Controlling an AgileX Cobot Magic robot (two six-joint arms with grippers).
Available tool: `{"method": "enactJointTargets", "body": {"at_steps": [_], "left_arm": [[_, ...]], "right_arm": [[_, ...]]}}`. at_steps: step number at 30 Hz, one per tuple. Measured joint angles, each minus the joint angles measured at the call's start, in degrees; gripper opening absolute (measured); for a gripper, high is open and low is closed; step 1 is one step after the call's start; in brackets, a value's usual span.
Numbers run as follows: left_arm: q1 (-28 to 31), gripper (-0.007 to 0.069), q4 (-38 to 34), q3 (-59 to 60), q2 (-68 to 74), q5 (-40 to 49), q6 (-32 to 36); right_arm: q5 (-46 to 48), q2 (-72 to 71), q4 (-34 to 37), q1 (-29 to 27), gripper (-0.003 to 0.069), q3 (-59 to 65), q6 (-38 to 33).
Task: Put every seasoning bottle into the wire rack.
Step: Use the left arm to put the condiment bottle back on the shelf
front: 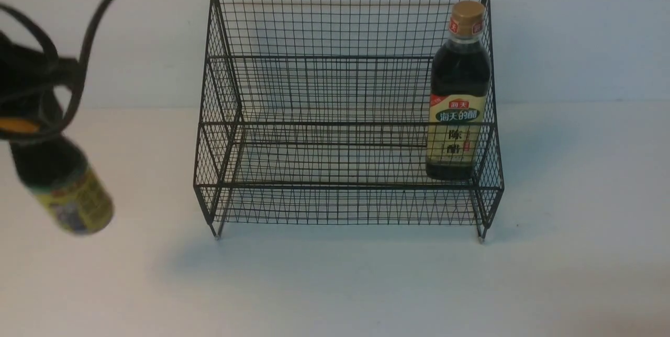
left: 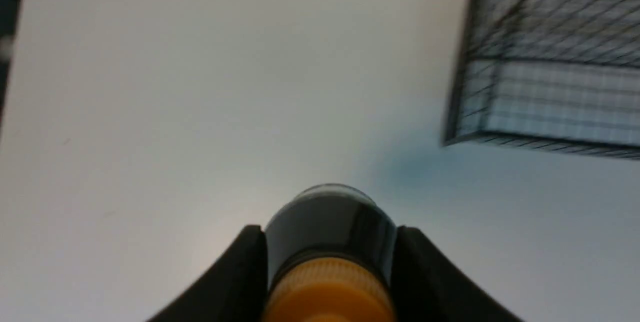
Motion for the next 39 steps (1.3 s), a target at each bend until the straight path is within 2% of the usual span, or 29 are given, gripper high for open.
{"method": "enactJointTargets", "body": {"at_steps": [3,4,7,12,20,25,28,39], "left_arm": [[0.0,0.029,-9.83,-6.04,1.61,0.09,2.79],[0.0,0.029,-9.83,-6.39,1.73,0.09,2.79],[0.0,0.029,-17.74,-12.47,4.88,-0.02,4.02],[-0.36,0.029,-22.57,-20.64,10.4,-0.04,4.35],[-4.94,0.029,-18.52,-27.87,20.61,-1.23,4.37],[-8.52,0.029,-8.23,-28.48,27.2,-6.94,4.49],[-9.38,0.029,-5.41,-28.69,28.46,-9.33,4.56],[-10.83,0.029,-4.5,-28.75,30.36,-10.65,5.59]], "right_arm": [[0.0,0.0,0.0,0.0,-0.0015,0.0,0.0],[0.0,0.0,0.0,0.0,-0.0015,0.0,0.0],[0.0,0.0,0.0,0.0,-0.0015,0.0,0.0],[0.0,0.0,0.0,0.0,-0.0015,0.0,0.0],[0.0,0.0,0.0,0.0,-0.0015,0.0,0.0],[0.0,0.0,0.0,0.0,-0.0015,0.0,0.0],[0.0,0.0,0.0,0.0,-0.0015,0.0,0.0],[0.0,0.0,0.0,0.0,-0.0015,0.0,0.07]]}}
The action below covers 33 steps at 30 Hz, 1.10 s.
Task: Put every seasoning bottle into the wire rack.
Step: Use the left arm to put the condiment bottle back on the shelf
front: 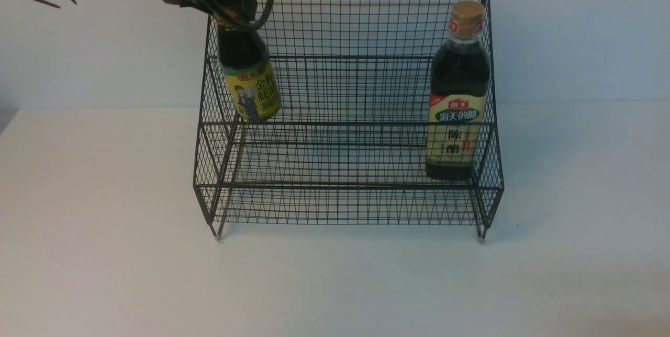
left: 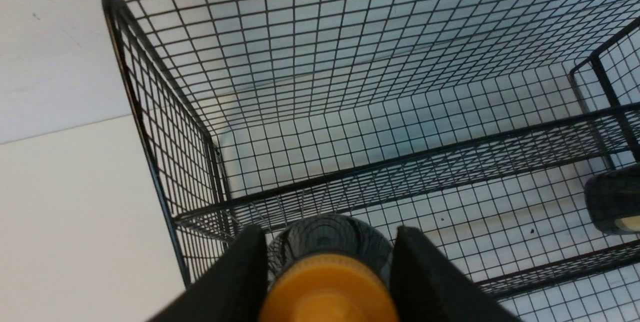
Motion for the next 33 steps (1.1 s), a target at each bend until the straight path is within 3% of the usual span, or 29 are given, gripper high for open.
{"method": "enactJointTargets", "body": {"at_steps": [19,22,24,28,33], "left_arm": [[0.0,0.0298,0.79,0.0,10.62,2.47,0.29],[0.0,0.0356,0.79,-0.05,10.45,2.49,0.29],[-0.05,0.047,0.73,-0.05,9.89,2.49,0.4],[-0.05,0.0616,1.13,-0.12,7.78,2.55,0.61],[-0.24,0.0655,4.02,-0.12,2.95,3.38,1.87]], "right_arm": [[0.01,0.0,0.0,0.0,-0.0015,0.0,0.0],[0.01,0.0,0.0,0.0,-0.0015,0.0,0.0],[0.01,0.0,0.0,0.0,-0.0015,0.0,0.08],[0.06,0.0,0.0,0.0,-0.0015,0.0,0.08],[0.06,0.0,0.0,0.0,-0.0015,0.0,0.08]]}}
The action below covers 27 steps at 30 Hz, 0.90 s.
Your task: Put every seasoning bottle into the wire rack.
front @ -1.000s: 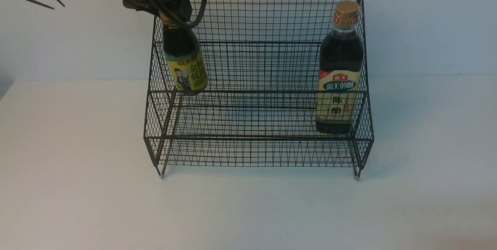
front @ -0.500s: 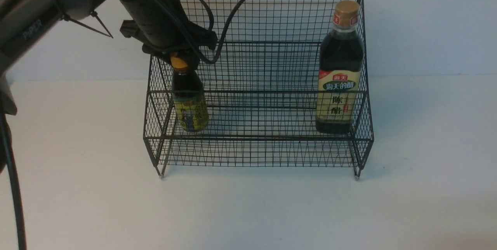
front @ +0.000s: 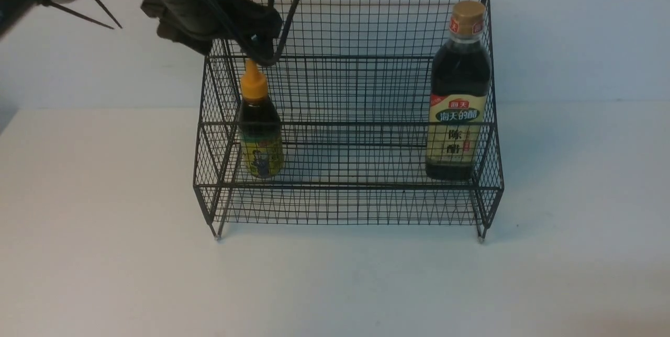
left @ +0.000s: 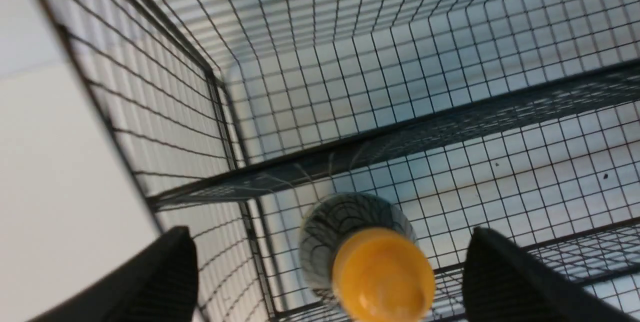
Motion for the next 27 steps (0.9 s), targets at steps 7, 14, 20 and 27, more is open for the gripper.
{"method": "enactJointTargets", "body": {"at_steps": [7,14,20,27], "left_arm": [[-2.19,0.0293,8.77,0.01,-12.27,6.55,0.43],[-2.64,-0.0002,9.34,12.68,-33.11,7.17,-0.49],[-2.64,-0.0005,4.85,41.95,-56.2,3.15,-5.11],[-2.64,-0.0005,1.22,78.3,-81.23,-23.68,-11.15]], "right_arm": [[0.0,0.0,0.0,0.0,-0.0015,0.0,0.0],[0.0,0.0,0.0,0.0,-0.0015,0.0,0.0],[0.0,0.0,0.0,0.0,-0.0015,0.0,0.0],[0.05,0.0,0.0,0.0,-0.0015,0.0,0.0]]}}
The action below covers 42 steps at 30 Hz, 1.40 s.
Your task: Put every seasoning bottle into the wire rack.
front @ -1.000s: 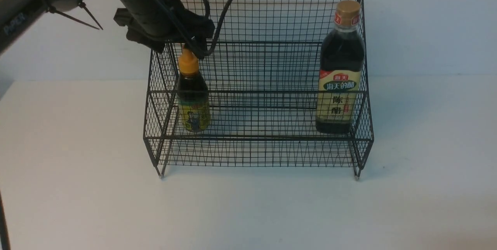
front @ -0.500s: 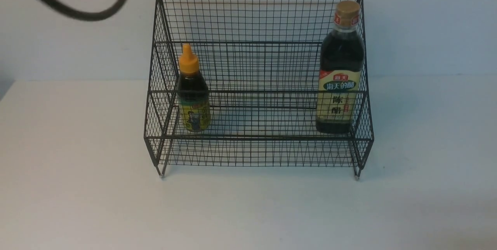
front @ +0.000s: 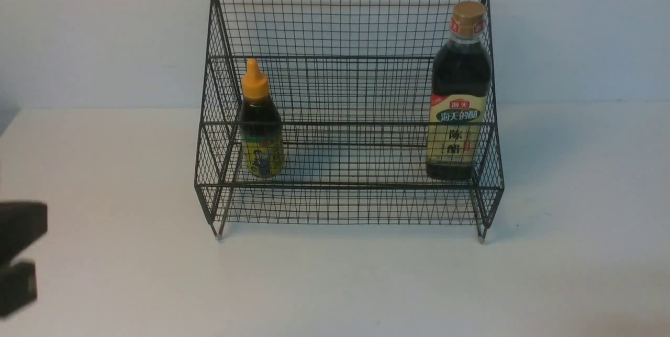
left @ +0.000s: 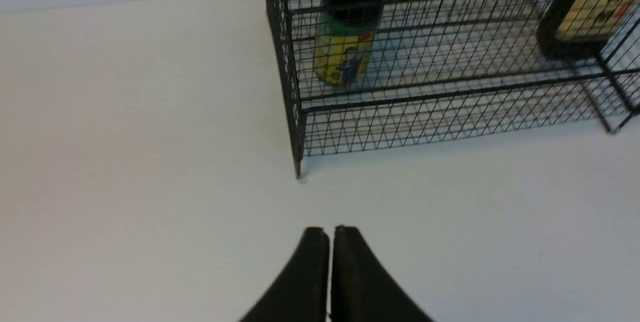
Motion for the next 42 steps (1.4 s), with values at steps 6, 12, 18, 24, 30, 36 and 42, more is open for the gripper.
{"method": "enactJointTargets", "body": {"at_steps": [6,12,18,24,30,36,42], "left_arm": [[0.0,-0.0005,-0.26,20.71,-15.23,-15.56,-0.84],[0.0,-0.0005,-0.38,26.53,-18.67,-26.43,-0.98],[0.0,-0.0005,-0.38,27.12,-18.74,-26.24,-0.92],[0.0,-0.0005,-0.08,27.12,-18.74,-23.96,-0.56],[1.93,-0.0005,2.28,28.91,-21.94,-21.83,-0.49],[12.73,-0.0005,3.62,33.26,-27.38,-21.77,-0.43],[20.08,-0.0005,3.66,37.24,-28.93,-21.16,-0.43]], "right_arm": [[0.0,0.0,0.0,0.0,-0.0015,0.0,0.0],[0.0,0.0,0.0,0.0,-0.0015,0.0,-0.4],[0.0,0.0,0.0,0.0,-0.0015,0.0,-0.4],[0.0,0.0,0.0,0.0,-0.0015,0.0,-0.4],[0.0,0.0,0.0,0.0,-0.0015,0.0,-0.4],[0.0,0.0,0.0,0.0,-0.0015,0.0,-0.4],[0.0,0.0,0.0,0.0,-0.0015,0.0,-0.4]]}}
